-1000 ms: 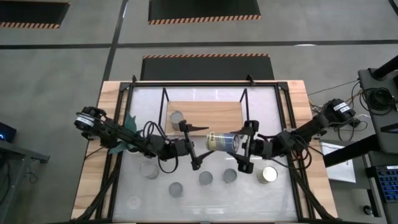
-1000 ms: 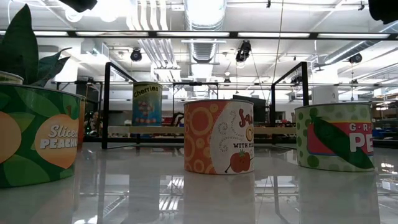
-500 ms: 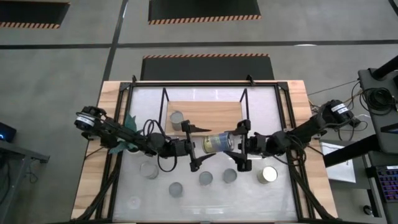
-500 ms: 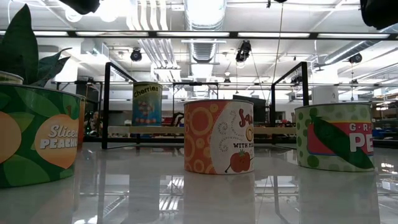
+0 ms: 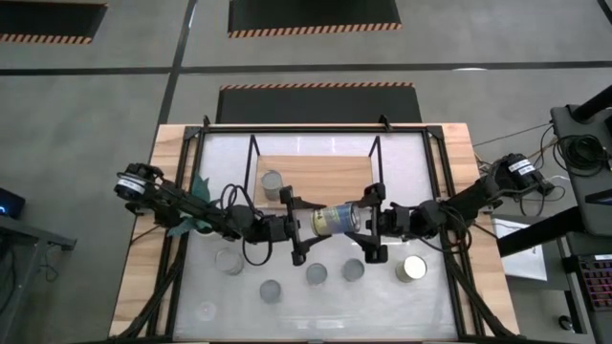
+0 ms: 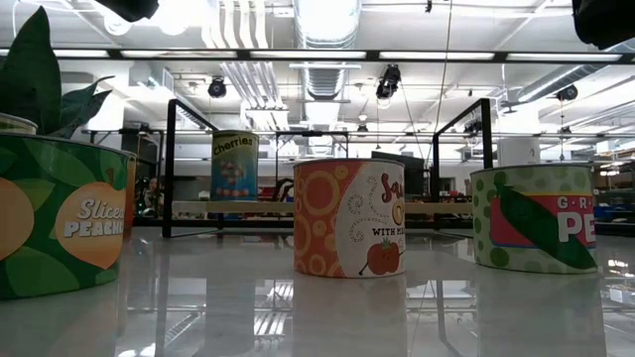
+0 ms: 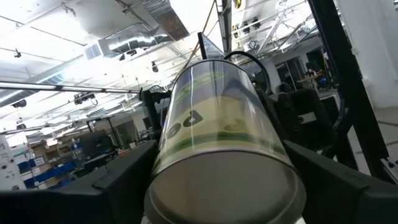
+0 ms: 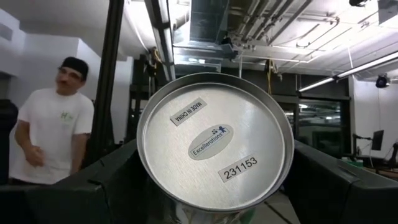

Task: Pick and place cans onto a shelf
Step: Put the top large canned peas on the shelf

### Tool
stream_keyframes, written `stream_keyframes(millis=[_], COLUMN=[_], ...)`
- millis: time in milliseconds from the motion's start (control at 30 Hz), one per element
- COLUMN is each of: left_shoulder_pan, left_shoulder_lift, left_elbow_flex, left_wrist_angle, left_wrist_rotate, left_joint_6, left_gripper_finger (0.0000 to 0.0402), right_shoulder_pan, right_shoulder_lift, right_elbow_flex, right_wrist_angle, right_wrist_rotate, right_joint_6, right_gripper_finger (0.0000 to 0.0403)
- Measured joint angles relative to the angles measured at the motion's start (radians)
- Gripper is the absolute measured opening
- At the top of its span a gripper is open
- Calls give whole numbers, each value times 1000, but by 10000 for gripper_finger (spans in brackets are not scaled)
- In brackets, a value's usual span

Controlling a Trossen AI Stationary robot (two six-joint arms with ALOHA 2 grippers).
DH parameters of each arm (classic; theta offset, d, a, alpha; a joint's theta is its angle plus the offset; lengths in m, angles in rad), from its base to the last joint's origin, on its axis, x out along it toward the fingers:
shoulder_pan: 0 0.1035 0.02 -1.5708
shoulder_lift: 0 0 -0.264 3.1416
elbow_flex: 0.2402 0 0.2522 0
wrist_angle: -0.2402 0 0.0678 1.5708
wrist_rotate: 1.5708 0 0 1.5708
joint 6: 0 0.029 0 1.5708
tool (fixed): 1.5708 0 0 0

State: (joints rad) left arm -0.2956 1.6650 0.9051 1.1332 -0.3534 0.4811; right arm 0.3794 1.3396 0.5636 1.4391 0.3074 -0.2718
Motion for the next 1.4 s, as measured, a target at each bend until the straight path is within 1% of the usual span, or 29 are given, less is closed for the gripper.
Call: stream_keyframes(millis=[167, 300, 400, 433, 500, 533, 633, 667, 700, 767, 833, 900, 933, 1033, 1133, 1200, 1267, 1400], left_shoulder_pan=[0, -3, -3, -2, -2, 2, 29, 43, 62, 123, 198, 280, 316, 424, 516, 562, 599, 642], left_shoulder_lift=[0, -9, -55, -82, -132, -158, -198, -201, -201, -185, -153, -109, -82, -2, 83, 145, 201, 282], left_elbow_flex=[0, 0, 0, 7, 52, 89, 262, 337, 414, 579, 735, 863, 915, 1045, 1143, 1201, 1256, 1335], left_wrist_angle=[-1, -21, -101, -155, -320, -440, -907, -1090, -1276, -1628, -1928, -2163, -2246, -2389, -2453, -2504, -2571, -2669], left_wrist_rotate=[-6, -55, -103, -124, -199, -247, -386, -416, -418, -374, -311, -255, -235, -157, -40, 8, 25, 23], left_joint_6=[-19, -19, -32, -42, -72, -89, -180, -226, -283, -434, -572, -654, -678, -700, -659, -636, -627, -621], left_gripper_finger=[293, 296, 295, 295, 295, 295, 295, 295, 295, 295, 295, 295, 295, 295, 295, 296, 297, 297], right_shoulder_pan=[-1, -2, 0, 0, 0, 0, 0, 0, 0, 0, 0, 0, 0, 0, 0, 0, 0, 0], right_shoulder_lift=[-1, -8, -37, -54, -98, -121, -208, -240, -278, -343, -411, -470, -497, -557, -598, -619, -630, -632], right_elbow_flex=[0, 0, 0, 1, 1, 1, 1, 1, 1, 1, 1, 2, 2, 2, 2, 2, 2, 2], right_wrist_angle=[0, 0, -38, -65, -138, -177, -305, -344, -392, -503, -631, -747, -805, -934, -977, -997, -1026, -1072], right_wrist_rotate=[7, 20, 98, 132, 202, 236, 343, 386, 432, 510, 551, 554, 554, 552, 550, 549, 549, 549], right_joint_6=[8, 38, 33, 33, 42, 48, 54, 63, 64, 67, 89, 139, 162, 224, 232, 235, 251, 261], right_gripper_finger=[328, 353, 361, 361, 362, 362, 362, 362, 363, 363, 363, 363, 363, 363, 363, 363, 363, 363])
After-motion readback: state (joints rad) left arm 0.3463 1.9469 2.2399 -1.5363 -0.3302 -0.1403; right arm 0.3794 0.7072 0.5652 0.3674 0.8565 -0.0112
